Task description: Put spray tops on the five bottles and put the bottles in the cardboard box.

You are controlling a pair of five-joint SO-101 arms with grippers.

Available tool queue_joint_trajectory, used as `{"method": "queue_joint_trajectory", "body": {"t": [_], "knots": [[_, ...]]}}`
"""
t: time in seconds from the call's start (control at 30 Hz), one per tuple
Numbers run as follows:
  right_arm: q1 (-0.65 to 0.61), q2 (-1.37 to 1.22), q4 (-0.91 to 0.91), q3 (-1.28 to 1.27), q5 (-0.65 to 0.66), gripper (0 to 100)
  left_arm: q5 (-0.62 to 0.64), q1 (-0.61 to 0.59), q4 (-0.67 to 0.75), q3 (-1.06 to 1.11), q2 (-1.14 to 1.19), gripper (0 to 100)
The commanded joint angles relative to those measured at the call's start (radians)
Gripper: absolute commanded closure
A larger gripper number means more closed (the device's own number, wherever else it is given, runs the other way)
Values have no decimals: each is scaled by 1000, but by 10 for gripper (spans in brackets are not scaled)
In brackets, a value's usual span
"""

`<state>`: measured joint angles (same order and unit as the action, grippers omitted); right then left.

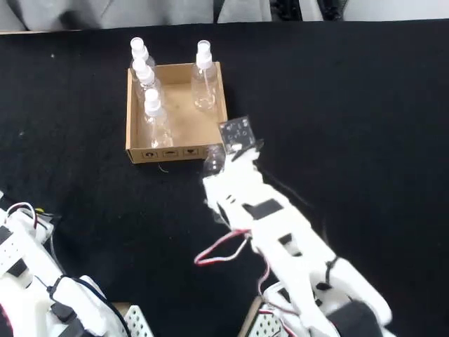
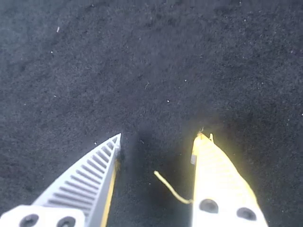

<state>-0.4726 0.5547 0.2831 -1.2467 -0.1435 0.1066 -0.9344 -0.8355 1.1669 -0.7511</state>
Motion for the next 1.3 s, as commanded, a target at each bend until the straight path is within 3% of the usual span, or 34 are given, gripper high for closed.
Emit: {"method": "queue_joint_trajectory", "body": {"t": [0.0, 0.2, 0.4, 0.6, 0.8, 1.0, 1.27], "knots": [[-44, 186, 48, -39, 8, 916, 0, 1, 15, -18, -32, 777], [-41, 429, 195, -82, 11, 913, 2, 1, 14, -16, -32, 777], [48, 591, 304, -82, 14, 913, -2, 42, 8, -12, -32, 775], [163, 628, 319, -82, 14, 913, -2, 119, -2, -12, -34, 771], [275, 634, 313, -73, 14, 913, -3, 209, -123, -64, -34, 720], [384, 631, 256, -81, 11, 913, -3, 354, -238, -130, -34, 690], [450, 633, 256, -81, 9, 913, -3, 665, -371, -226, -34, 690]]}}
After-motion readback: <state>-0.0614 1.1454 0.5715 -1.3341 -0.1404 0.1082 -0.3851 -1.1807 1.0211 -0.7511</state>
